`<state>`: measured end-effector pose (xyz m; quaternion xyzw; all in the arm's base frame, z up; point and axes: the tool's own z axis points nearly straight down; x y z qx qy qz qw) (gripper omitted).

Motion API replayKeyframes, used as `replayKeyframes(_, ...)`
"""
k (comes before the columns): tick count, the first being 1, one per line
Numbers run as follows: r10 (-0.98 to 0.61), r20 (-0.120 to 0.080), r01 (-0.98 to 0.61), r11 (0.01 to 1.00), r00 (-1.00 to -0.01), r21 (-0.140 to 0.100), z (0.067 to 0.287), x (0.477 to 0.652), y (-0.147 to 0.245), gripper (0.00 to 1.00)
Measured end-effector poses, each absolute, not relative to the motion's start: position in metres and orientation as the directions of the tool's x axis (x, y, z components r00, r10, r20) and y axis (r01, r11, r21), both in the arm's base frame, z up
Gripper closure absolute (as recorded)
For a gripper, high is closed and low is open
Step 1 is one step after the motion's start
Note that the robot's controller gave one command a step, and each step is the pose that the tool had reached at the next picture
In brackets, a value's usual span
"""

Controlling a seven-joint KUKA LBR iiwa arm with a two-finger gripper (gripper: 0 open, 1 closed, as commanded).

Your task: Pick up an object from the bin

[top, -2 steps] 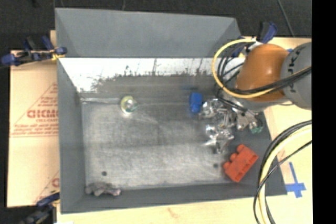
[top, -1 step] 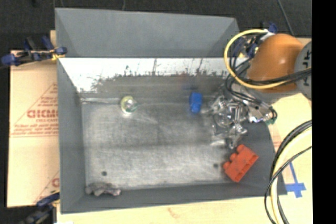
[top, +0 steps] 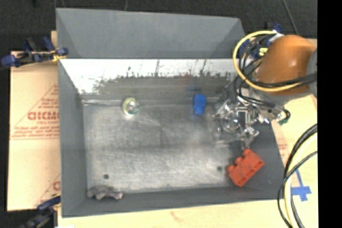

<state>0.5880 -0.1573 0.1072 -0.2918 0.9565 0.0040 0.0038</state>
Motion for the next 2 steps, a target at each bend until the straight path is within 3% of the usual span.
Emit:
replayKeyframes(1, -0.815, -0.028, -0.816, 0.579, -0.579, 0.011, 0.0879, 0.6264, -0.1459, 0.0)
replayKeyframes(2, -0.886, -0.034, -0.887, 0.462, -0.463, 0.014, 0.0827, 0.6248, -0.1429, 0.0)
